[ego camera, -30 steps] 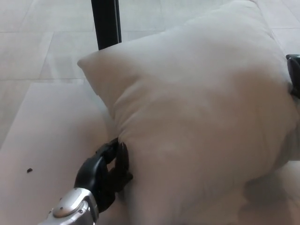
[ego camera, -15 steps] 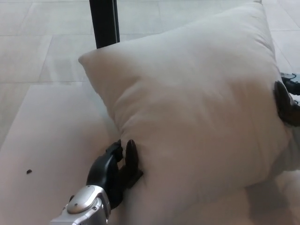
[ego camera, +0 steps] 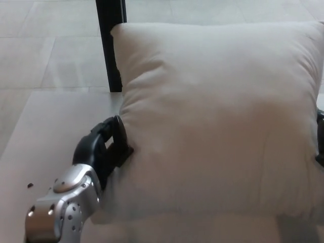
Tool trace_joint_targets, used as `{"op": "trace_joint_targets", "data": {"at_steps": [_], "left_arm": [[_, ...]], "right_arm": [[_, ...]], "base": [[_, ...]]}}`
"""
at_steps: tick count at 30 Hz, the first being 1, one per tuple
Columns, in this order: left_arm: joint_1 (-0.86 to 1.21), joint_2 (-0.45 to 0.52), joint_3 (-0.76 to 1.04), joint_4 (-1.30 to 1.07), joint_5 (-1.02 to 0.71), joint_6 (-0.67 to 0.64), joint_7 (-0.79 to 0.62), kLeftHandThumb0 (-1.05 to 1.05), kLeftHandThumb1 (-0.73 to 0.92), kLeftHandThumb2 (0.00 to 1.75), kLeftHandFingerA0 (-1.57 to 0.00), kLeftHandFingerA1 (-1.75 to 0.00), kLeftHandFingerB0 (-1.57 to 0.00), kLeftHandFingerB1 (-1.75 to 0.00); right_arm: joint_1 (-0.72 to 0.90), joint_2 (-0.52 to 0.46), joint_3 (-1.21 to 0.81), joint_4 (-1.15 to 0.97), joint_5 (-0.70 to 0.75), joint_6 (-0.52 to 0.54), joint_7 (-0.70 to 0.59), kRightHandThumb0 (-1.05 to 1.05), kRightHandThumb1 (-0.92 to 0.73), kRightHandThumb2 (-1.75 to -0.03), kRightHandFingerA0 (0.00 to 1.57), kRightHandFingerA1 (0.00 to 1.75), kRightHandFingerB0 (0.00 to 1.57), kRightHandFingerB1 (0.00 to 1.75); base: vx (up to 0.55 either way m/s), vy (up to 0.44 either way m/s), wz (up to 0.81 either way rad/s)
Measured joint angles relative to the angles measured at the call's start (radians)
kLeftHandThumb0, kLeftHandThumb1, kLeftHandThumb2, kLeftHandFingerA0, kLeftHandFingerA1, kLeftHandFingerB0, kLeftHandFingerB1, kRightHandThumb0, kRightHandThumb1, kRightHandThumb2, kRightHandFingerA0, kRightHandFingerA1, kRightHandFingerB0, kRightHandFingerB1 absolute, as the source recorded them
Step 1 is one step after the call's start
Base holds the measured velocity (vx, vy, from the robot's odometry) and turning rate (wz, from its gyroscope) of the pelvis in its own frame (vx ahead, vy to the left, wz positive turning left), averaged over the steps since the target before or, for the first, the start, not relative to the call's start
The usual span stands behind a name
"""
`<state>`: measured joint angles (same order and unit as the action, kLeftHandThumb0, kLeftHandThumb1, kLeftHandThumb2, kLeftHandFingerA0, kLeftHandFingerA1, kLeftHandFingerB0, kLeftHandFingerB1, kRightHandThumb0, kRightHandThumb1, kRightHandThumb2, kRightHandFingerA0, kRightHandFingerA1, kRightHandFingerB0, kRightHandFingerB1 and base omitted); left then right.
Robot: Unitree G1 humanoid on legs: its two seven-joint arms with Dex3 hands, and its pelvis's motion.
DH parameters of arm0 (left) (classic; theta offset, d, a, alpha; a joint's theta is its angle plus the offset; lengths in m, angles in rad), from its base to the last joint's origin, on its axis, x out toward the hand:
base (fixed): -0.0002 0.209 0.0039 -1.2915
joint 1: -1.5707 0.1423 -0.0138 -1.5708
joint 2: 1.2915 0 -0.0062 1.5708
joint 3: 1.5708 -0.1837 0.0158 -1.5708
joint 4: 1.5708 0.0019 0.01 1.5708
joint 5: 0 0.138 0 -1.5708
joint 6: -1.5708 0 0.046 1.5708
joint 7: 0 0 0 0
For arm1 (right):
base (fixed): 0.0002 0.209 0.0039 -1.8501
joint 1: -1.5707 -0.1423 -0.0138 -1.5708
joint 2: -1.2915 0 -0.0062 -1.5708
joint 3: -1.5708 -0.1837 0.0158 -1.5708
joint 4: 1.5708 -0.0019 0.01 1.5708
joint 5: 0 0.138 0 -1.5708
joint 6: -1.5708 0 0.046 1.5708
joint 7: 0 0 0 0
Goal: The robot uses its left hand to press on the left side of the pillow kept in the middle of the desk and uses its right hand to lift up and the right side of the pillow and turn it over
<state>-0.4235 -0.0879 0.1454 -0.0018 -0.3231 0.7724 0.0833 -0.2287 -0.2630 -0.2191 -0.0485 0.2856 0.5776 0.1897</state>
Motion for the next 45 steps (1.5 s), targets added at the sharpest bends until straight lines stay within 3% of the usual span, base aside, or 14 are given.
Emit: {"op": "trace_joint_targets", "data": {"at_steps": [7, 9, 10, 12, 19, 20, 25, 28, 32, 33, 35, 42, 44, 45], "left_arm": [[0.007, -0.032, 0.023, 0.008, -0.004, 0.015, 0.005, -0.97, 0.64, 0.99, -0.04, -0.33, 0.00, 0.00], [0.018, -0.047, 0.016, 0.022, 0.000, 0.008, 0.007, -0.92, 0.64, 0.96, 0.00, -0.27, 0.00, 0.00], [0.024, -0.056, 0.012, 0.028, 0.002, 0.005, 0.007, -0.80, 0.77, 0.64, 0.00, -0.43, 0.00, 0.00], [0.030, -0.078, 0.011, 0.048, 0.005, -0.008, 0.014, -0.74, 0.79, 0.64, 0.00, -0.41, 0.00, 0.00], [0.034, -0.135, -0.032, 0.114, 0.050, -0.060, 0.066, -0.58, 0.61, 0.81, -0.03, -0.43, 0.00, 0.00], [0.032, -0.136, -0.041, 0.121, 0.058, -0.069, 0.071, -0.49, 0.71, 0.60, -0.01, -0.62, 0.00, 0.00], [0.013, -0.132, -0.096, 0.168, 0.111, -0.108, 0.104, -0.62, 0.63, 0.86, -0.11, -0.58, 0.00, 0.00], [0.008, -0.110, -0.122, 0.186, 0.142, -0.126, 0.114, -0.61, 0.69, 0.96, -0.37, -0.83, -0.05, -0.46], [-0.006, -0.080, -0.143, 0.204, 0.175, -0.128, 0.127, -0.54, 0.78, 0.63, -0.23, -0.86, -0.05, -0.30], [-0.006, -0.075, -0.146, 0.205, 0.180, -0.129, 0.127, -0.87, 0.54, 0.87, 0.00, -0.12, 0.00, 0.00], [-0.006, -0.064, -0.161, 0.204, 0.190, -0.130, 0.128, -0.51, 0.71, 0.61, 0.00, 0.00, 0.00, 0.00], [-0.006, -0.040, -0.217, 0.205, 0.223, -0.139, 0.130, -0.79, 0.42, 0.80, 0.00, -0.21, 0.00, -0.08], [-0.006, -0.037, -0.229, 0.208, 0.232, -0.145, 0.131, -0.67, 0.54, 0.83, -0.02, -0.41, 0.00, 0.00], [-0.006, -0.036, -0.235, 0.210, 0.238, -0.149, 0.132, -0.48, 0.64, 0.58, -0.41, -0.86, 0.00, 0.00]], "right_arm": [[-0.024, 0.026, 0.014, -0.023, 0.020, 0.042, -0.001, -1.05, -0.77, -1.15, 0.30, 0.57, 0.15, 0.43], [-0.047, 0.039, 0.026, -0.022, 0.019, 0.052, -0.008, -0.97, -0.90, -0.67, 0.34, 0.50, 0.20, 0.31], [-0.059, 0.045, 0.033, -0.021, 0.017, 0.056, -0.013, -0.96, -0.71, -1.11, 0.22, 0.54, 0.11, 0.43], [-0.087, 0.060, 0.054, -0.017, 0.008, 0.062, -0.029, -0.93, -0.89, -0.67, 0.27, 0.45, 0.20, 0.30], [-0.197, 0.159, 0.125, 0.028, -0.063, 0.052, -0.127, -0.91, -0.65, -1.06, 0.21, 0.57, 0.15, 0.44], [-0.210, 0.170, 0.137, 0.033, -0.074, 0.047, -0.137, -0.94, -0.81, -0.65, 0.25, 0.50, 0.25, 0.32], [-0.249, 0.224, 0.203, 0.047, -0.133, 0.004, -0.188, -0.84, -0.71, -0.62, 0.64, 0.88, 0.30, 0.35], [-0.249, 0.226, 0.251, 0.058, -0.171, -0.041, -0.201, -0.87, -0.71, -0.62, 0.28, 0.65, 0.30, 0.36], [-0.249, 0.209, 0.314, 0.070, -0.226, -0.081, -0.219, -0.86, -0.72, -0.62, 0.19, 0.59, 0.30, 0.38], [-0.249, 0.203, 0.327, 0.073, -0.239, -0.089, -0.222, -0.84, -0.70, -0.62, 0.21, 0.58, 0.35, 0.40], [-0.249, 0.190, 0.352, 0.082, -0.262, -0.105, -0.231, -0.88, -0.56, -0.97, 0.16, 0.60, 0.31, 0.53], [-0.271, 0.156, 0.445, 0.123, -0.350, -0.133, -0.260, -0.89, -0.67, -0.61, 0.05, 0.63, 0.17, 0.46], [-0.288, 0.149, 0.463, 0.138, -0.368, -0.131, -0.260, -0.86, -0.49, -0.91, 0.08, 0.62, 0.13, 0.52], [-0.300, 0.145, 0.477, 0.147, -0.377, -0.129, -0.260, -0.85, -0.60, -0.60, 0.13, 0.74, 0.22, 0.47]], "base": [[0.00, 0.000, 0.00], [0.00, 0.000, 0.00], [0.00, 0.000, 0.00], [0.00, 0.000, 0.00], [0.00, 0.000, 0.00], [0.00, 0.000, 0.00], [0.00, 0.000, 0.00], [0.00, 0.000, 0.00], [0.00, 0.000, 0.00], [0.00, 0.000, 0.00], [0.00, 0.000, 0.00], [0.00, 0.000, 0.00], [0.00, 0.000, 0.00], [0.00, 0.000, 0.00]]}}
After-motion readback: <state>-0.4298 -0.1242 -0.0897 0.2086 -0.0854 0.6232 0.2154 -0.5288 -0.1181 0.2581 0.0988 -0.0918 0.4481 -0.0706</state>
